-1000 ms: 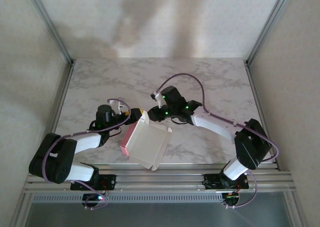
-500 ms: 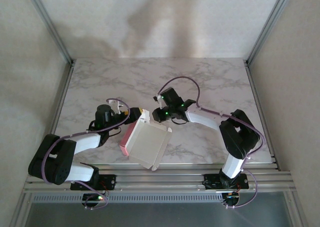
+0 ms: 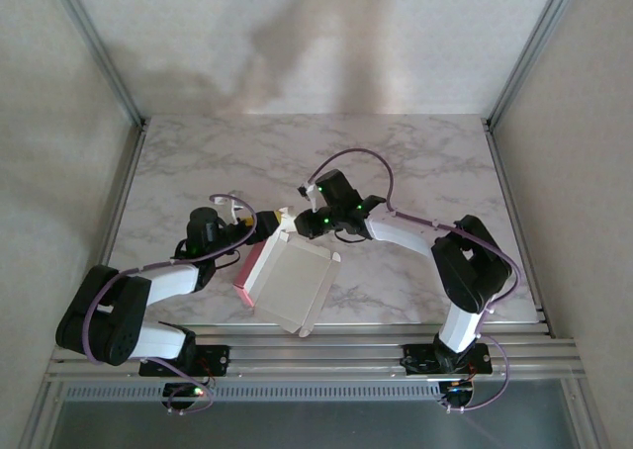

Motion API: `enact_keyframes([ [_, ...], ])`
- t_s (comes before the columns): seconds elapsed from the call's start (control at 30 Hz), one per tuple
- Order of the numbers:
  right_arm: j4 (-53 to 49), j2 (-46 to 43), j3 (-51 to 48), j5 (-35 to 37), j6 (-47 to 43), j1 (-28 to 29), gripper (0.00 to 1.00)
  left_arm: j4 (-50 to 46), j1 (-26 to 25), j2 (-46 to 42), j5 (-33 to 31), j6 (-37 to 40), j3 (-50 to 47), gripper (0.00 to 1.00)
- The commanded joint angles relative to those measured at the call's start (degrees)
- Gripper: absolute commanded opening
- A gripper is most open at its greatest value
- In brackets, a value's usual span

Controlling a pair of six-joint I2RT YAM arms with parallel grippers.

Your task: Fold the paper box

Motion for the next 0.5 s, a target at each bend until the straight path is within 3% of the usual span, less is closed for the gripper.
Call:
enact_keyframes([
  [0.0, 1.0, 1.01, 1.4, -0.95, -0.71, 0.18, 0.16, 2.12, 0.48, -1.15, 1.14, -0.53, -0.39, 1.0],
  [0.17, 0.82, -0.64, 0.01, 1.03, -0.52, 0.18, 0.18, 1.12, 0.72, -1.17, -0.2, -0.32, 0.19, 1.0],
  [0.47, -7.31, -2.52, 4.14, -3.69, -10.61, -0.79, 0.34, 2.98, 0.98, 1.03, 3.18, -1.53, 1.45, 0.97],
])
